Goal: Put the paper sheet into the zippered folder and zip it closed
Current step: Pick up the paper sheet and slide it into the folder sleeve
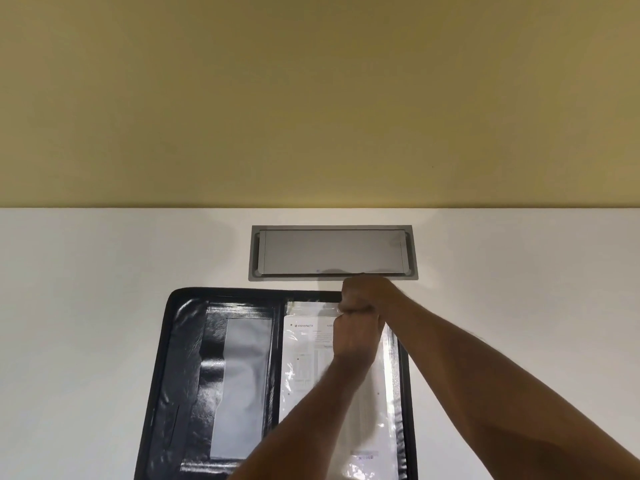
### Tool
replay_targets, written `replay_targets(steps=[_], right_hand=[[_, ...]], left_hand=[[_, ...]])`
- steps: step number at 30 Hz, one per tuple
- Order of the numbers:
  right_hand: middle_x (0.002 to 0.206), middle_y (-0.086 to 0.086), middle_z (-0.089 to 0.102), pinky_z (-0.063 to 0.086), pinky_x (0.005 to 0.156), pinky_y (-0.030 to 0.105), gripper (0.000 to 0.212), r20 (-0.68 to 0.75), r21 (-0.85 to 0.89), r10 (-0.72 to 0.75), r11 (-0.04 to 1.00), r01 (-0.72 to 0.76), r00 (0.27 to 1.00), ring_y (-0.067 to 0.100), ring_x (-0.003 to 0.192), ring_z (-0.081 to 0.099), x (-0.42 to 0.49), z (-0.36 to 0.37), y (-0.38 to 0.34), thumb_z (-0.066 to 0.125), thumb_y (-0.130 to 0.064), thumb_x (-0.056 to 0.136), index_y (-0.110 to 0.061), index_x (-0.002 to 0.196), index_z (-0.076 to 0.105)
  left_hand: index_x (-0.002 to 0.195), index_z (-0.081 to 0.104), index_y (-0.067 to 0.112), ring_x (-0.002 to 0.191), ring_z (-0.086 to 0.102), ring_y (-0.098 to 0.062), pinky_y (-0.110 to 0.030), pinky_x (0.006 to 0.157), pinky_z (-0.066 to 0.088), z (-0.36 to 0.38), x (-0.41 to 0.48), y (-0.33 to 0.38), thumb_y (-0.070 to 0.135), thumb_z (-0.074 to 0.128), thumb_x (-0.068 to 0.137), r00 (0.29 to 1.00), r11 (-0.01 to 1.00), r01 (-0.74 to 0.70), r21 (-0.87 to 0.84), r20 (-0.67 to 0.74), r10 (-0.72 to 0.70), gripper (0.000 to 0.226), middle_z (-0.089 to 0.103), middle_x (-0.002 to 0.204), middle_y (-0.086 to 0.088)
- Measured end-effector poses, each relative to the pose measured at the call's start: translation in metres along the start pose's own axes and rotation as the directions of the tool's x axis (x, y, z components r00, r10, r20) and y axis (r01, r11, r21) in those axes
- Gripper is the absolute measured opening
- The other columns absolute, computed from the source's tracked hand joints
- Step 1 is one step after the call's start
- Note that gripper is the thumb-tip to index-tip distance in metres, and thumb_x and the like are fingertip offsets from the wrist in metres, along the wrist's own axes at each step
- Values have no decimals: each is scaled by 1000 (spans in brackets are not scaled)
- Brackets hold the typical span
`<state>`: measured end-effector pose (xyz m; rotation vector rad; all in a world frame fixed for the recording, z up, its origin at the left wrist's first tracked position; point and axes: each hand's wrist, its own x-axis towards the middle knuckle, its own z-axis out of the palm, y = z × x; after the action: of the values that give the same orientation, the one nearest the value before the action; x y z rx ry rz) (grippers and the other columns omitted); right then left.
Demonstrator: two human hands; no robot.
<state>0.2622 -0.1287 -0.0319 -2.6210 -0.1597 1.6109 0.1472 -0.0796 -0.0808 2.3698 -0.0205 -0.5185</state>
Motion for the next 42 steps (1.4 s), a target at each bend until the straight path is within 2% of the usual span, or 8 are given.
replay_targets(steps=[2,6,8,12,17,22,36,42], right_hand=[[116,6,71,53,101,39,34,14,-23,-18,1000,18,1000,28,110,67,3,2,6,60,-40,97,-12,112,72],[76,-1,58,45,91,37,41,-57,-37,-56,998,54,997,25,92,58,7,11,18,58,-42,98,-15,67,56],[87,1,63,42,96,40,41,-95,-31,-60,998,58,994,26,100,58,4,17,25,57,-48,99,-13,79,62],[136,11,63,32,116,50,45,-148,-137,-44,990,24,988,32,136,51,-2,31,38,59,-43,97,-8,126,62],[126,11,68,36,111,47,29,-253,-257,-54,966,-13,966,29,127,57,-8,46,48,63,-19,94,-9,121,66],[119,0,72,34,111,41,18,-405,-175,25,979,-104,914,21,123,60,-14,55,72,64,-20,94,-19,108,73],[102,-5,73,51,88,33,26,-528,274,254,954,-120,810,21,96,69,-13,75,88,64,-4,89,-27,90,75],[103,-3,75,50,82,32,27,-591,351,294,932,-89,751,24,96,70,-9,65,96,61,-7,91,-27,89,78]], left_hand=[[101,74,18,68,73,-21,-29,64,60,-16,-10,-7,34,51,106,991,984,-127,121,-33,131,28,77,81,-4],[105,73,25,64,67,-8,-26,60,60,-35,-27,-39,29,52,103,952,964,-223,146,-180,248,22,75,83,6],[108,75,22,76,70,-10,-27,71,61,-48,-24,-63,21,59,97,929,951,-227,210,-247,277,19,77,93,4],[131,67,20,115,63,-20,-40,100,52,-86,-5,-98,21,54,101,967,942,-141,304,-163,197,33,71,127,0],[141,61,27,131,54,-22,-43,108,40,-118,19,-119,23,52,104,978,892,-201,405,34,205,38,63,141,3],[130,69,29,129,54,-20,-40,109,37,-127,36,-125,32,53,106,971,877,-237,418,116,208,29,66,133,6],[111,73,25,116,59,-24,-42,108,37,-127,52,-120,29,71,95,978,879,-207,430,68,196,17,69,115,2],[120,70,22,118,58,-26,-46,108,39,-120,59,-110,28,66,99,981,862,-176,475,15,193,23,68,120,-2]])
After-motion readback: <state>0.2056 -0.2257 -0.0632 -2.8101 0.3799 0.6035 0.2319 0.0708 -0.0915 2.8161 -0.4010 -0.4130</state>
